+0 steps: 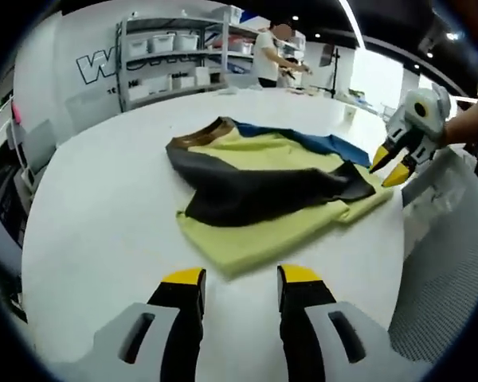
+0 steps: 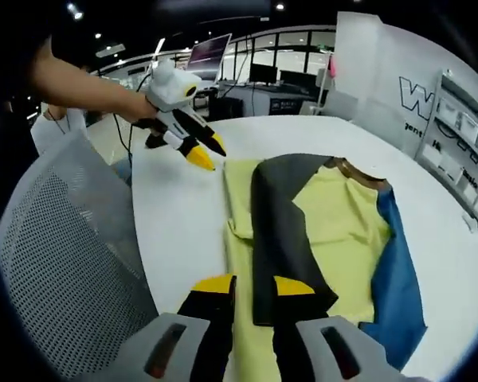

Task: Fold the garment on the visible template until the final outline fits inside the template.

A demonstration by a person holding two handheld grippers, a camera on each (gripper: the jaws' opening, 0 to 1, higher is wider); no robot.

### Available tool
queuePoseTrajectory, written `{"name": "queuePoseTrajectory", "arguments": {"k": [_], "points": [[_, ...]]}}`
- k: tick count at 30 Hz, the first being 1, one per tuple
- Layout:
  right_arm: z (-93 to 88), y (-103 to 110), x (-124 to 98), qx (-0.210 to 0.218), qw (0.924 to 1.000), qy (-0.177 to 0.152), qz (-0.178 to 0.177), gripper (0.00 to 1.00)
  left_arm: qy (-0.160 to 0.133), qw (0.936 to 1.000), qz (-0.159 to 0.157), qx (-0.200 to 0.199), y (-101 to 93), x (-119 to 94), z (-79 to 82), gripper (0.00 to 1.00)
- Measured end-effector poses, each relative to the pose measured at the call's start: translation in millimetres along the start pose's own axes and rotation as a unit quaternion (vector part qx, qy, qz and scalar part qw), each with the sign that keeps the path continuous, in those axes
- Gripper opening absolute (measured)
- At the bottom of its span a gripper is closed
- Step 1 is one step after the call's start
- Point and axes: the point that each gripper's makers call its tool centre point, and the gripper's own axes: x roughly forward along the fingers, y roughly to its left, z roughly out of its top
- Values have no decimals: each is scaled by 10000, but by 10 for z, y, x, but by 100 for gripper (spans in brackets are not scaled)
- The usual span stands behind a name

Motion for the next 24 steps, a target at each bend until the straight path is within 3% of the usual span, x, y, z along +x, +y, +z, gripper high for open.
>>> {"name": "queuePoseTrajectory", "arguments": {"k": [7,11,16,19,24], "points": [[-113,117,163,-99,9994,309,91,5,48,10000,-34,27,53,81,17,23],[-182,139,256,-124,9987,485,65,3,33,10000,-49,41,57,115,39,21],[-203,136,308,-128,9986,518,28,0,41,9999,-73,76,59,147,41,18],[-218,117,312,-190,9982,565,-21,0,74,9996,87,258,102,145,31,7],[-125,72,212,-48,9991,403,-93,0,-91,9998,69,151,81,92,104,6]]}}
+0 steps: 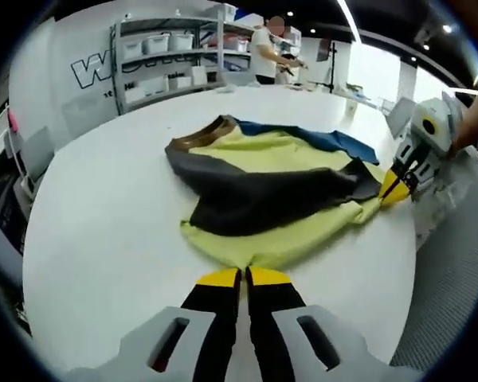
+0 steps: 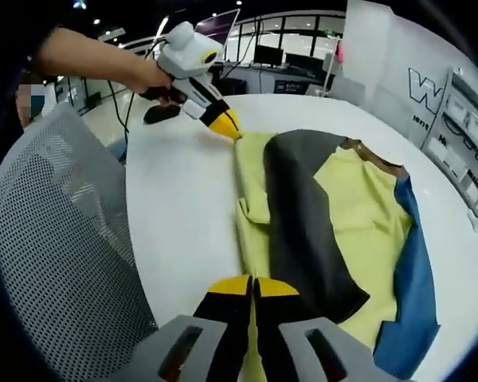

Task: Fold the garment on the visible template until the final outline fits inside the template.

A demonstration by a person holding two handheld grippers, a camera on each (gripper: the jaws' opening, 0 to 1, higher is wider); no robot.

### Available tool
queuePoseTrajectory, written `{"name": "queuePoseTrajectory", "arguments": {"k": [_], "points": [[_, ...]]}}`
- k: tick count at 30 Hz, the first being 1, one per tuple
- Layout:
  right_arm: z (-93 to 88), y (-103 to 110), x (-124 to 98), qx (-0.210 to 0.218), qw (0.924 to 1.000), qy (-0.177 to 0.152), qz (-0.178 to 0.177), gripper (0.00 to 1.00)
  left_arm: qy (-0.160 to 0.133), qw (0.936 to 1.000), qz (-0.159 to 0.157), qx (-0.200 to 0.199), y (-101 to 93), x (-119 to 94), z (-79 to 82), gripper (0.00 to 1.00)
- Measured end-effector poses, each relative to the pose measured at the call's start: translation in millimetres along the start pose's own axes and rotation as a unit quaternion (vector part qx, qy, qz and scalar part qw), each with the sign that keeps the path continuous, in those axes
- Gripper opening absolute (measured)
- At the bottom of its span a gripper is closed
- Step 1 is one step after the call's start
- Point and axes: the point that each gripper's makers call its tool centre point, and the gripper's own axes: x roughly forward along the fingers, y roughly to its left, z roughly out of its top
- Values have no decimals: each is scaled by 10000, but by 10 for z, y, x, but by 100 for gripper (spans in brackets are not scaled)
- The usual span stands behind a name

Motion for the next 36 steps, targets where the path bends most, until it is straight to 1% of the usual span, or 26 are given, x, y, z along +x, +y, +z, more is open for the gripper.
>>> {"name": "queuePoseTrajectory", "arguments": {"k": [2,8,15,21,25,31,36], "points": [[34,-27,-40,30,10000,-71,-45,0,-85,9999,47,28,10,-34,52,6],[145,-158,-151,23,9994,-255,-215,0,-151,9997,68,171,41,-75,172,6],[241,-347,-250,134,9982,-408,-422,0,-314,9987,104,389,85,-105,450,6],[292,-531,-323,242,9963,-519,-634,0,-426,9977,114,522,125,-69,683,6],[271,-671,-350,325,9949,-533,-787,0,-479,9973,115,539,152,5,817,6],[161,-829,-340,502,9932,-467,-945,0,-446,9973,171,561,206,193,919,6],[32,-948,-272,706,9912,-363,-1058,0,-443,9977,278,441,257,358,984,7]]}}
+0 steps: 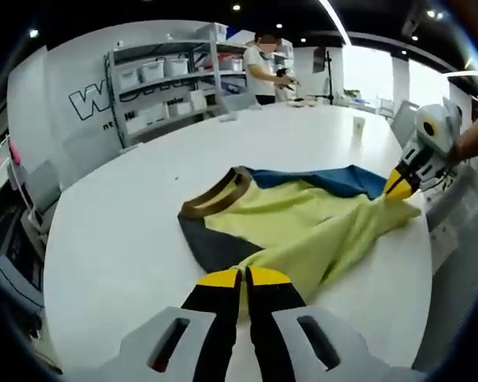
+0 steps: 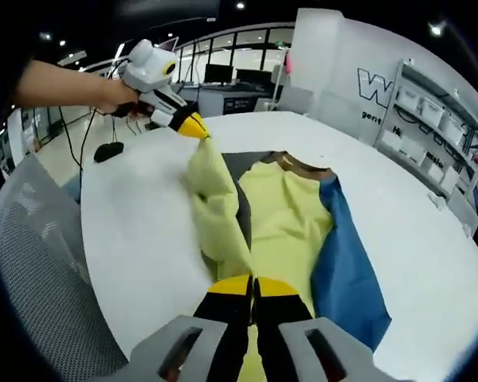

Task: Fold the garment on the visible template until the final outline fits inside the template.

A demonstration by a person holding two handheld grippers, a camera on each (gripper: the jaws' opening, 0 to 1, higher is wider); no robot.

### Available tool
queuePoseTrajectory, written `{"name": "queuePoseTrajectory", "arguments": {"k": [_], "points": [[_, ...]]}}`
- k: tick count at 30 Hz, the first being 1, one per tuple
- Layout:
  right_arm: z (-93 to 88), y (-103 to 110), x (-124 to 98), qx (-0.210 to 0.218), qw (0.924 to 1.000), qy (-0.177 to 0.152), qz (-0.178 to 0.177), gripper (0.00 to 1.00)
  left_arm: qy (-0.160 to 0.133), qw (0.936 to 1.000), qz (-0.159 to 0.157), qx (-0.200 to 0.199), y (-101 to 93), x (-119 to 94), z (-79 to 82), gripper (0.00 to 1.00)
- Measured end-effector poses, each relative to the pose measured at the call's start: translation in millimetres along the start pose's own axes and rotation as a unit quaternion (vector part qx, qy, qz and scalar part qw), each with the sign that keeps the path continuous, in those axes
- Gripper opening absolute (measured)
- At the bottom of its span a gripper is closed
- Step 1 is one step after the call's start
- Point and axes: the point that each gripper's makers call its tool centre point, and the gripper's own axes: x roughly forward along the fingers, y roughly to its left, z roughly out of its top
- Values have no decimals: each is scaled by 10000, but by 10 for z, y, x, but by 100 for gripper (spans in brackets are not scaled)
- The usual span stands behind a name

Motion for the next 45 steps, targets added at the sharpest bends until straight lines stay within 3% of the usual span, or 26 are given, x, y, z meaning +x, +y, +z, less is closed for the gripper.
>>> {"name": "queuePoseTrajectory", "arguments": {"k": [6,14,20,23,29,36,42,45], "points": [[-109,-47,64,192,9997,117,-47,0,64,9999,97,-47,0,105,-10,10],[-205,-66,159,184,9995,255,-49,0,60,9999,133,-59,-21,-28,-105,17],[-162,-54,96,109,9997,206,13,0,217,9997,-75,-106,-160,-90,-300,17],[-109,-8,30,-248,9995,149,102,0,322,9993,-170,-100,-223,-110,-404,18],[-76,93,-56,-584,9981,67,208,3,393,9985,-364,-118,-341,-98,-481,20],[-75,148,-108,-667,9976,34,187,8,552,9967,-591,-52,-477,-15,-569,22],[-74,152,-129,-602,9981,-3,151,8,608,9960,-639,125,-512,107,-587,20],[-72,172,-145,-519,9985,-19,164,10,599,9958,-663,215,-542,143,-579,10]]}}
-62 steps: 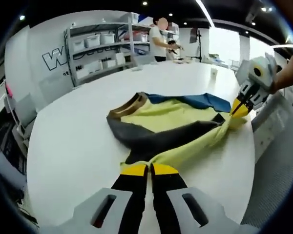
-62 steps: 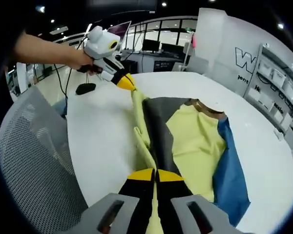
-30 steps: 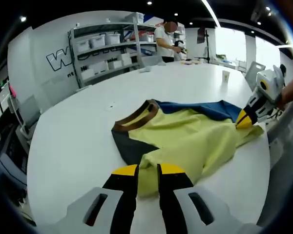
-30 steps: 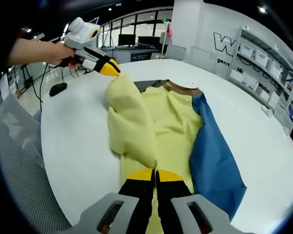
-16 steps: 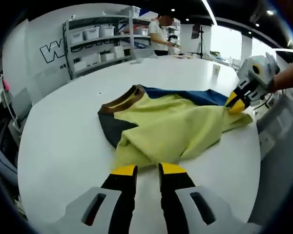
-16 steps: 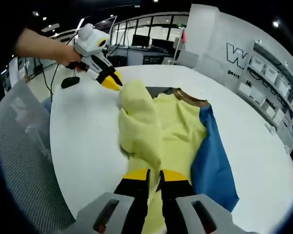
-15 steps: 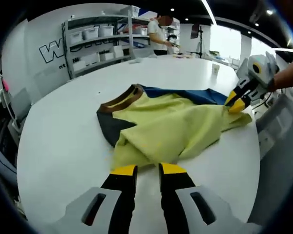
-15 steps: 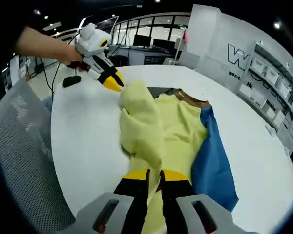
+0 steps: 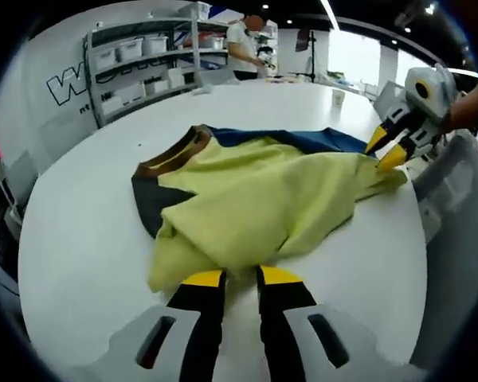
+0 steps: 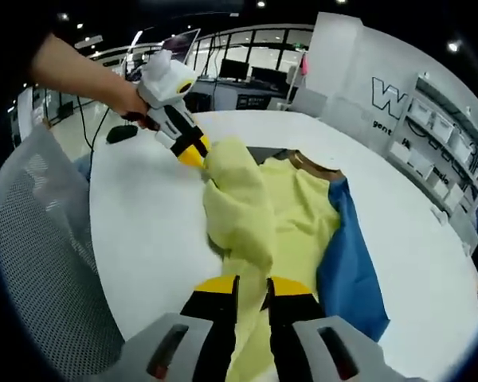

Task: Fold the garment on the visible template until the final outline fits inside the template.

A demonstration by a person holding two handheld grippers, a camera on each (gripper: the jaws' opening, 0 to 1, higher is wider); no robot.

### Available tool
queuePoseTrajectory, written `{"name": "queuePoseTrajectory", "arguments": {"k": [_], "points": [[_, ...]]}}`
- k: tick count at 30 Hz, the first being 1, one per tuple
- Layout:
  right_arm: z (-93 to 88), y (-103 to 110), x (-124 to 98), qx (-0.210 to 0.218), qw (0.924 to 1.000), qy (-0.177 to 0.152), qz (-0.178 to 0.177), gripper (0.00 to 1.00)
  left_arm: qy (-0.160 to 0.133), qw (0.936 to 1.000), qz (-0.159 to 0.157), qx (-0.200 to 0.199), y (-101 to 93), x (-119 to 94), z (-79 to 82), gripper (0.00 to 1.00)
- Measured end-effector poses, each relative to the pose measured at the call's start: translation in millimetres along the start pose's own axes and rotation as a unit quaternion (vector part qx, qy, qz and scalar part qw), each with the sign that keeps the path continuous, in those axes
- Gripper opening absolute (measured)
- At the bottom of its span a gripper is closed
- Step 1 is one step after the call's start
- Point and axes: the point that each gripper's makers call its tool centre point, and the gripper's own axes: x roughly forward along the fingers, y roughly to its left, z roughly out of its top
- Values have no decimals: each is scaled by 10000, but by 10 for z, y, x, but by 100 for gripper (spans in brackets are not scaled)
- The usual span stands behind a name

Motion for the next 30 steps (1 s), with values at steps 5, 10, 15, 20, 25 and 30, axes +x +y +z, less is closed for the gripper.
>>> {"name": "queuePoseTrajectory", "arguments": {"k": [5,10,15,20,25,30], "points": [[42,39,-6,-8,10000,-99,3,12,29,9999,5,-145,-7,-43,15,2],[124,137,12,-159,9996,-227,95,14,-53,9995,-22,-299,-44,-207,54,2],[145,229,55,-248,9992,-220,219,15,-85,9997,18,-210,-73,-406,50,2],[77,332,137,-440,9983,-58,391,17,-70,9994,67,-331,-79,-566,32,2],[-110,398,224,-709,9959,252,503,15,-80,9988,66,-477,-97,-661,37,2],[-251,375,275,-1041,9926,461,421,13,-99,9978,89,-646,-119,-724,51,2]]}}
